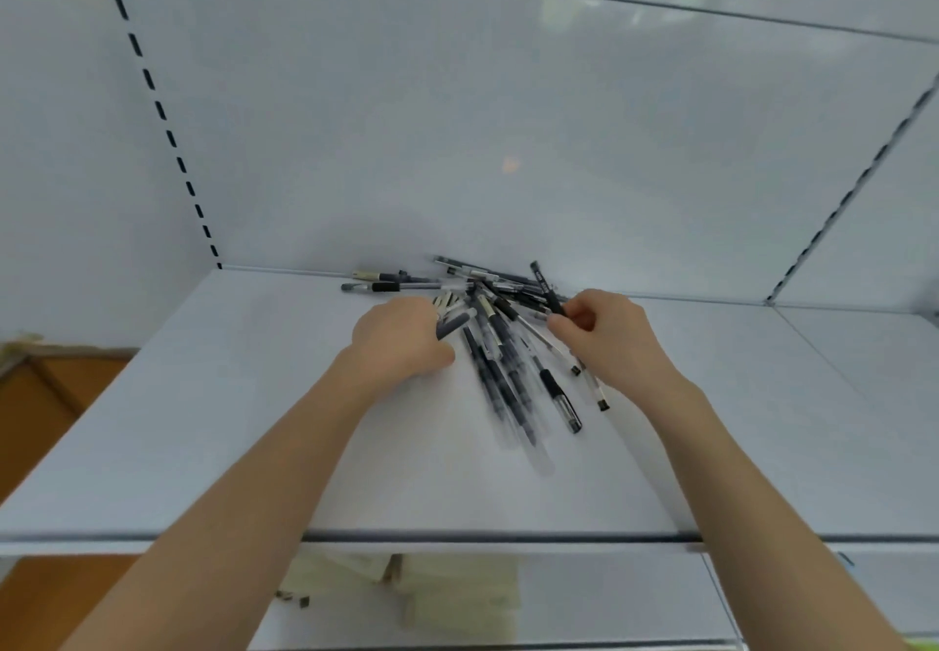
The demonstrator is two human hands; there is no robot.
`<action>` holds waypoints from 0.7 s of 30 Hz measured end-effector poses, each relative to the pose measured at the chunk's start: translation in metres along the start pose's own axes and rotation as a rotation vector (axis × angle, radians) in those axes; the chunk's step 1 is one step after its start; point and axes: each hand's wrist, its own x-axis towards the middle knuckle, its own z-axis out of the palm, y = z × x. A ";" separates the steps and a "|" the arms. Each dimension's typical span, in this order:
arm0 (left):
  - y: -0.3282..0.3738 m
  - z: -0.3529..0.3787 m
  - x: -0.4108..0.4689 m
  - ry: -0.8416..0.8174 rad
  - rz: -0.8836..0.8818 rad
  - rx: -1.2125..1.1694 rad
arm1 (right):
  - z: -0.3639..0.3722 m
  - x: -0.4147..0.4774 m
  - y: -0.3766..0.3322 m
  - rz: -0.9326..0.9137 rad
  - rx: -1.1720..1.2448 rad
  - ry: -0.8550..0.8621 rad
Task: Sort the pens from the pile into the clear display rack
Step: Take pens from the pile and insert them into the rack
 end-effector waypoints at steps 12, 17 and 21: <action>-0.017 -0.020 -0.020 -0.081 0.022 -0.887 | 0.001 -0.004 -0.030 0.123 0.814 0.000; 0.000 -0.019 -0.036 -0.070 0.000 -1.181 | 0.004 -0.008 -0.048 0.161 1.095 -0.081; 0.011 -0.021 -0.054 -0.171 0.039 -1.409 | 0.002 -0.016 -0.055 0.166 1.240 -0.074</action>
